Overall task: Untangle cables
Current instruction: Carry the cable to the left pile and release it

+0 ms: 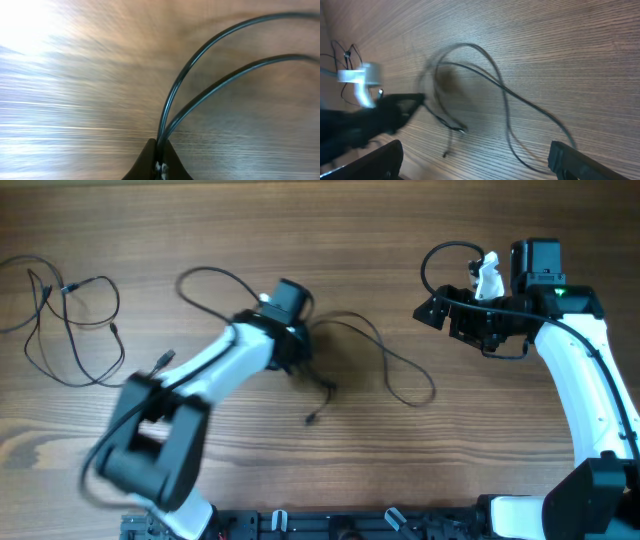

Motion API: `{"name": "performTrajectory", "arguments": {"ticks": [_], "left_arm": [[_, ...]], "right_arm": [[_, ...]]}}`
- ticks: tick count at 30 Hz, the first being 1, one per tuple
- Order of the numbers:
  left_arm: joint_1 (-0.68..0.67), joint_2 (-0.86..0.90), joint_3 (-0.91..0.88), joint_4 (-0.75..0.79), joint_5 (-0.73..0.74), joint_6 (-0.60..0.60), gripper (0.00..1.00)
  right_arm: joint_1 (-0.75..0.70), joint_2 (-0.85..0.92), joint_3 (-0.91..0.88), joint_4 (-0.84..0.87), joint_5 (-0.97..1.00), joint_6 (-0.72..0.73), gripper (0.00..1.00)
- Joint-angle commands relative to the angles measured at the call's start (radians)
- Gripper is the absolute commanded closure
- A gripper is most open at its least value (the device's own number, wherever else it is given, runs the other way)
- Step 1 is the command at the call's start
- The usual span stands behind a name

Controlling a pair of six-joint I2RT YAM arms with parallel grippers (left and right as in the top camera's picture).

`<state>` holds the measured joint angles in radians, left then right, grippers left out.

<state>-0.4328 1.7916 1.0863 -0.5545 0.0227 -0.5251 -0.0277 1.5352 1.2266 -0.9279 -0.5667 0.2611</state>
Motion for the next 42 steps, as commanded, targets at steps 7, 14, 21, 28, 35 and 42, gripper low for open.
{"name": "performTrajectory", "arguments": {"ticks": [7,14,21,28,35,42], "left_arm": [[0.495,-0.636,0.070,0.020,-0.031,0.023,0.96],[0.760,-0.725,0.070,0.199,0.158,0.024,0.96],[0.760,-0.431,0.290,0.167,0.202,0.032,0.96],[0.766,0.027,0.916,-0.099,0.084,0.100,0.96],[0.785,0.226,0.948,-0.103,-0.097,0.100,0.00],[0.792,0.209,0.949,-0.162,-0.091,0.100,0.00]], "right_arm": [[0.002,0.004,0.015,0.005,0.025,0.001,0.04],[0.002,0.004,0.015,0.015,0.025,0.001,0.04],[0.002,0.004,0.015,0.027,0.025,0.003,0.04],[0.002,0.004,0.015,0.021,0.025,0.001,0.04],[0.002,0.006,0.012,0.018,0.051,0.000,0.04],[0.002,0.007,0.008,0.012,0.051,0.000,0.04]]}}
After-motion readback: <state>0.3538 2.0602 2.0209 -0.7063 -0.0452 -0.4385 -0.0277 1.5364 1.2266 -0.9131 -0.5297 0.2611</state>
